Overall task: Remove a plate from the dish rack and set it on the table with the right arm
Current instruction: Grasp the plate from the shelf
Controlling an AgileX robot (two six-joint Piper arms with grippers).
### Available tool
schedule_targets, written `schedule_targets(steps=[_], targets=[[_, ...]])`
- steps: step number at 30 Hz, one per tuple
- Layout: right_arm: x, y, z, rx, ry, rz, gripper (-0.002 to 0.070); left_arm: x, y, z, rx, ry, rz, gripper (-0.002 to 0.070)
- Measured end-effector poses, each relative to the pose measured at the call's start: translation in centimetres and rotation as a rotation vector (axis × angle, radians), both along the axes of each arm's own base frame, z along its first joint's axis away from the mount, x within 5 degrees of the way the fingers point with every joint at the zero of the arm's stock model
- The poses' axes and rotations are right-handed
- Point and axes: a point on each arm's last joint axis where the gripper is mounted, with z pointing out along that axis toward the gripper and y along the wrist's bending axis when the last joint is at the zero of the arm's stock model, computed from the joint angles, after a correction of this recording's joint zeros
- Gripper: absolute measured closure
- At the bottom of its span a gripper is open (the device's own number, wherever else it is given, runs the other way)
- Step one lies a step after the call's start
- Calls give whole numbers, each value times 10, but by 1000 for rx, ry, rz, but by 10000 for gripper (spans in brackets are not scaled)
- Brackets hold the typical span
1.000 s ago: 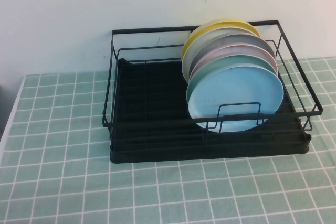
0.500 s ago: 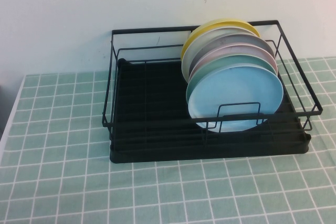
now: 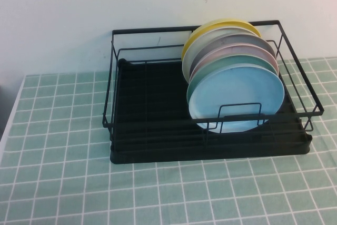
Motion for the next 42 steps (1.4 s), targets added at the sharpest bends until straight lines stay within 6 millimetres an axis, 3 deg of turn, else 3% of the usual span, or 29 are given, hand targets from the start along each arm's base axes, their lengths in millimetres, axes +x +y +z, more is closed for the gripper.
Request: schedule_targets(steps=[3, 7, 14, 18, 27, 30, 35, 42], targets=[[29, 10, -21, -16, 50, 95, 676, 0, 0, 0, 0, 0, 0, 678], [51, 29, -49, -50, 99, 188, 630, 0, 0, 0, 0, 0, 0, 678], [78, 62, -83, -110, 68, 218, 316, 0, 0, 0, -2, 0, 1, 678], [95, 67, -96, -145, 12, 164, 277, 0, 0, 0, -2, 0, 1, 678], [121, 64, -128, -190, 1, 74, 300, 0, 0, 0, -2, 0, 1, 678], [125, 63, -134, -198, -3, 56, 380, 0, 0, 0, -2, 0, 1, 678], [127, 63, -134, -195, -16, 35, 601, 0, 0, 0, -2, 0, 1, 678], [130, 63, -128, -191, -34, 34, 635, 0, 0, 0, -2, 0, 1, 678]])
